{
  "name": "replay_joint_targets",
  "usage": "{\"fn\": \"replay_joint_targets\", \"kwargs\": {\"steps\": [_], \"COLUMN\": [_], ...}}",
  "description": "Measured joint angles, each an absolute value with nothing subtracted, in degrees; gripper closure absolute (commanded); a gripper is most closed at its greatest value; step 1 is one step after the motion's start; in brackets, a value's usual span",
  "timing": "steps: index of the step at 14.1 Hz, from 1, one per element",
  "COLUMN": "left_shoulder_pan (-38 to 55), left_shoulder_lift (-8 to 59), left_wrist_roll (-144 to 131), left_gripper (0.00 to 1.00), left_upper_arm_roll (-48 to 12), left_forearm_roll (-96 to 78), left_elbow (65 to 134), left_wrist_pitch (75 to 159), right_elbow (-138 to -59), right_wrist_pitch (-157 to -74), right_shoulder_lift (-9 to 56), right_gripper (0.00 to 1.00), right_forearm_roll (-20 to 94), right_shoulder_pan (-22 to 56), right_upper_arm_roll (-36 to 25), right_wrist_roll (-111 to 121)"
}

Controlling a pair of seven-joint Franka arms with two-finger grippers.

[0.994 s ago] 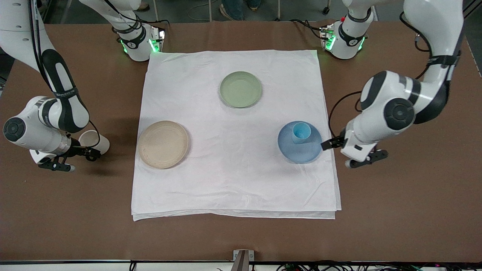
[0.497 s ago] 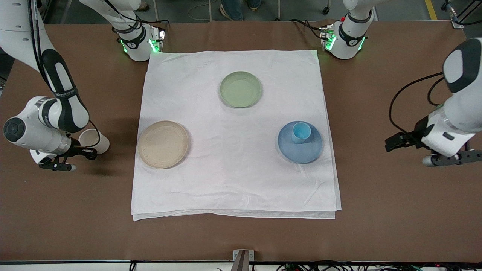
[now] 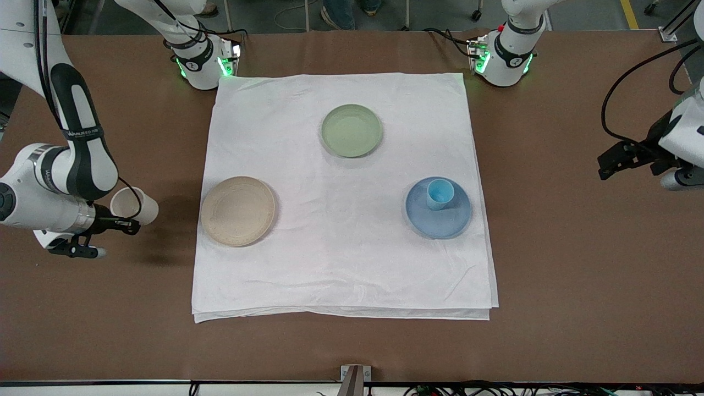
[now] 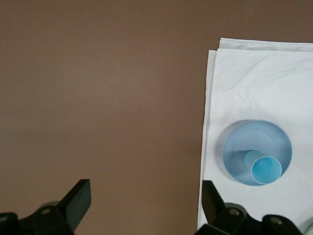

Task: Place blue cup in blue plate and white mug in gray plate
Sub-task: 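Carry the white mug with the right gripper onto the beige plate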

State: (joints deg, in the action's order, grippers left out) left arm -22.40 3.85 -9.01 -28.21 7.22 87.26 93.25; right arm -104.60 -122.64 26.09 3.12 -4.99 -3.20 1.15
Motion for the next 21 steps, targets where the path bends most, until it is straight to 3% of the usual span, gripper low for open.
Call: {"fn": "replay_joint_targets", "kwargs": {"steps": [11,21], "left_shoulder_pan": [-22.6,-22.6], "left_shoulder_lift": [3.3,3.8], "left_wrist_roll": [-9.0,-9.0], "left_gripper": [0.0,0.0], "left_upper_arm_roll": [-27.9,-27.9], "left_forearm_roll": [7.2,7.2], "left_elbow": [87.8,88.0], "left_wrist_pitch": [92.9,93.0], "right_elbow": [-113.1,-113.9], "right_wrist_pitch": [-129.7,-133.9], "right_shoulder_lift": [23.3,23.4], "right_gripper": [0.99,0.97], "right_forearm_roll": [8.8,8.8], "right_shoulder_pan": [11.9,15.8], "right_upper_arm_roll": [-2.9,-2.9], "right_wrist_roll": [-18.7,-19.6]}}
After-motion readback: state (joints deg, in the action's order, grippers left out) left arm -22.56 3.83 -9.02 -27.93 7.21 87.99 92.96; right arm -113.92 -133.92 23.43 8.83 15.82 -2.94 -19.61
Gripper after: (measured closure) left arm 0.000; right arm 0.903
